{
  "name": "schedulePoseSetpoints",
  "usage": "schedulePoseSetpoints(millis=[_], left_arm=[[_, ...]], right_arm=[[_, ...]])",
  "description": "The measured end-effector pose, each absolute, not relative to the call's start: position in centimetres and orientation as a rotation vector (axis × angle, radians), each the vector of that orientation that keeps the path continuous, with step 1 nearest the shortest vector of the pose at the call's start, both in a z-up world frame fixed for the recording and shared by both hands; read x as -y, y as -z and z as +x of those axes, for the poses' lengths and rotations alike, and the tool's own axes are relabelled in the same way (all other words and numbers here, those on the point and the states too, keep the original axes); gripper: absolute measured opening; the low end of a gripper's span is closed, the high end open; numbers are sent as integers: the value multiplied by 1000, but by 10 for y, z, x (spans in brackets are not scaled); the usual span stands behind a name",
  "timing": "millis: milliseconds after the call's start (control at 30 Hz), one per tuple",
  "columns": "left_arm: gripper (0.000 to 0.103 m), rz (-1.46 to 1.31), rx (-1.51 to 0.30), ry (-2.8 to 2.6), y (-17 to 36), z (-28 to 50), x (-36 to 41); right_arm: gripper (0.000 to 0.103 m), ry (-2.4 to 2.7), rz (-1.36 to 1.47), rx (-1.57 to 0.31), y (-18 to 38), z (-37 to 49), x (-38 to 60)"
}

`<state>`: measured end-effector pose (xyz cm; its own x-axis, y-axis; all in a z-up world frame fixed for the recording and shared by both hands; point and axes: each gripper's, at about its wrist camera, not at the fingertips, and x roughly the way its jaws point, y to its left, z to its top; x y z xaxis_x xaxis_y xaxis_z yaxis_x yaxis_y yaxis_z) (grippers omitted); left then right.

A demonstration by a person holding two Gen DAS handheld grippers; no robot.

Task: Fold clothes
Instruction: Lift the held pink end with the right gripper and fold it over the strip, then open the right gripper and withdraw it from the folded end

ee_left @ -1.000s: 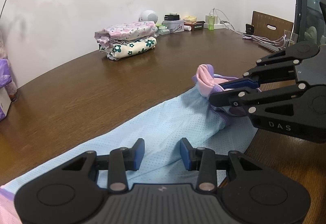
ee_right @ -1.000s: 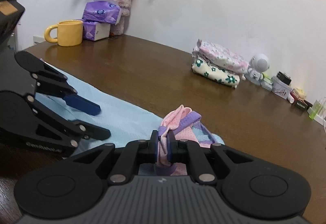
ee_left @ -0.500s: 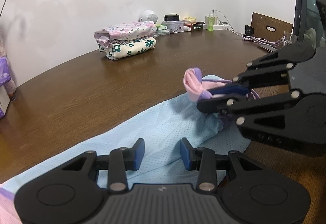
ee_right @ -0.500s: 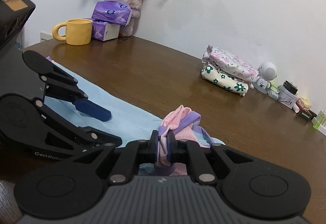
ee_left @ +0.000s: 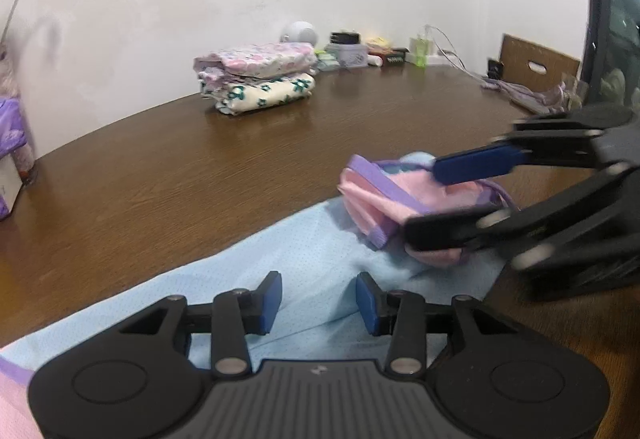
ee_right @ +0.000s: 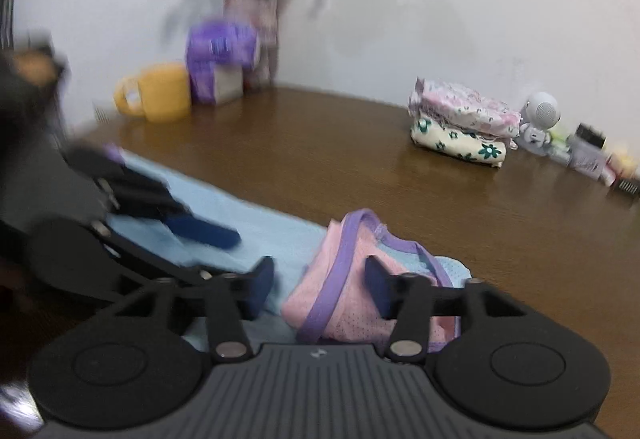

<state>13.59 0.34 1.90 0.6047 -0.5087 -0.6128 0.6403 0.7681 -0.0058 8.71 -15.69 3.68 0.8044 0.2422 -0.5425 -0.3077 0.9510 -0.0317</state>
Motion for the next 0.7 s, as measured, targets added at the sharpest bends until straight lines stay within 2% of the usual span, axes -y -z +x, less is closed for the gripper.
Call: schedulePoseSetpoints(millis=[100, 200, 400, 533, 600, 633, 700], left_arm=[[49, 146, -598, 664, -34, 134, -15], [51, 74, -582, 674, -47, 133, -17], [51, 47, -622, 689, -53, 140, 17], [45, 35, -651, 684, -50, 149, 41], [33, 54, -655, 681, -47, 148, 50], [31, 69, -659, 678, -45, 147, 54], [31, 100, -671, 667, -40, 146, 60]], right_arm=[[58, -302, -9, -523, -53, 73, 181], [58, -246, 6, -508, -56, 62, 201], [58, -148, 75, -555, -37, 55, 236], [57, -158, 92, -552, -30, 49, 247], [46, -176, 96, -553, -28, 48, 250], [35, -188, 102, -557, -27, 50, 251], [32, -213, 113, -565, -24, 52, 253]])
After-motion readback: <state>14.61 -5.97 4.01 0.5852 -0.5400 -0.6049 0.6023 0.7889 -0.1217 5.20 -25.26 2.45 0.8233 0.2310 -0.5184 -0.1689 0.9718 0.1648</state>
